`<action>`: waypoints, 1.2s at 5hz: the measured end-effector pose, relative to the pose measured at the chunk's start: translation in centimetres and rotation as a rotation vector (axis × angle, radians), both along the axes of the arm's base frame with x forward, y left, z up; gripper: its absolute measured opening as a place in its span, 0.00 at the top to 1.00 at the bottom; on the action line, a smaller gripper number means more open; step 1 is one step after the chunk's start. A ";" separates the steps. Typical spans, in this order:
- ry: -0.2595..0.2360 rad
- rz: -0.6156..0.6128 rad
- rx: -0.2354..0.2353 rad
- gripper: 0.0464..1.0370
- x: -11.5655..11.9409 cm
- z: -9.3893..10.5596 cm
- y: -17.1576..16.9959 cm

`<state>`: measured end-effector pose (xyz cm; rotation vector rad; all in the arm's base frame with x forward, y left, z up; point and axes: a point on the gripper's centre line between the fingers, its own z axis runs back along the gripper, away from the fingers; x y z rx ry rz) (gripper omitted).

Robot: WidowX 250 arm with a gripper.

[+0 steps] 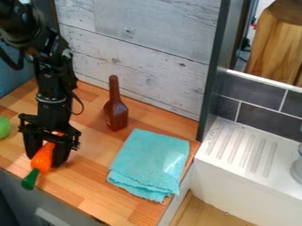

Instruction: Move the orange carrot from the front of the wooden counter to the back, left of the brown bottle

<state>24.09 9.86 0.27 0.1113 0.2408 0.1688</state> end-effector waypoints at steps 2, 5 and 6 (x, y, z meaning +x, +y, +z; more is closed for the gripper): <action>0.040 -0.032 -0.015 0.44 -0.5 0.2 -0.4; -0.080 -0.005 -0.031 0.44 4.7 7.2 4.5; -0.067 -0.003 -0.017 0.44 7.0 6.2 5.8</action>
